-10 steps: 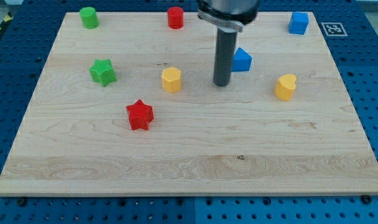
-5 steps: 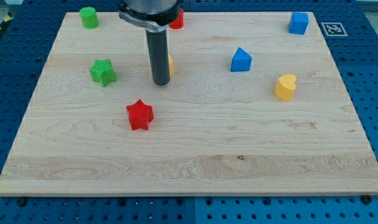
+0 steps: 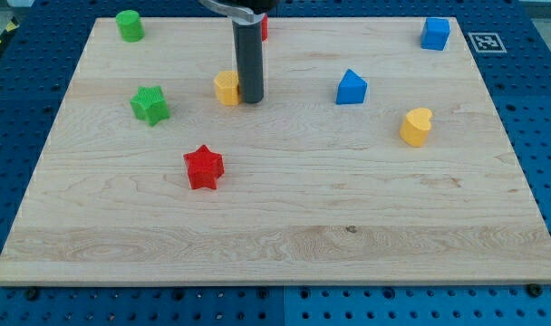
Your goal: Put the yellow hexagon to the top of the green star
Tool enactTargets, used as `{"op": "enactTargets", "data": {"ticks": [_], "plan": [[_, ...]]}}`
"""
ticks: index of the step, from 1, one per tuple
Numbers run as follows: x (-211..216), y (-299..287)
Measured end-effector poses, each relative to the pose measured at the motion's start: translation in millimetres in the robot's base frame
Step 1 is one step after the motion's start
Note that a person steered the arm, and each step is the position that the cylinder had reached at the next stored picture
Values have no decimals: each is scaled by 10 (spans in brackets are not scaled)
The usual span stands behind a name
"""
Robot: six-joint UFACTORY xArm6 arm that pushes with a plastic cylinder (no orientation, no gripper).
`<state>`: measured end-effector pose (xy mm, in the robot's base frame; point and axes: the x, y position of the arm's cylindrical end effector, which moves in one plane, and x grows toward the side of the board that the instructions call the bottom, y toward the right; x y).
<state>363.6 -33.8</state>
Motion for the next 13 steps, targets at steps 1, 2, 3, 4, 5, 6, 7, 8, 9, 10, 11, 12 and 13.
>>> {"op": "enactTargets", "data": {"ticks": [1, 2, 3, 4, 5, 6, 7, 8, 9, 10, 11, 12, 13], "plan": [[-107, 51], [-107, -63], [-66, -268], [-61, -465], [-28, -601], [31, -730], [44, -779], [196, -779], [210, -780], [205, -801], [147, -899], [139, -1092], [139, -1218]]}}
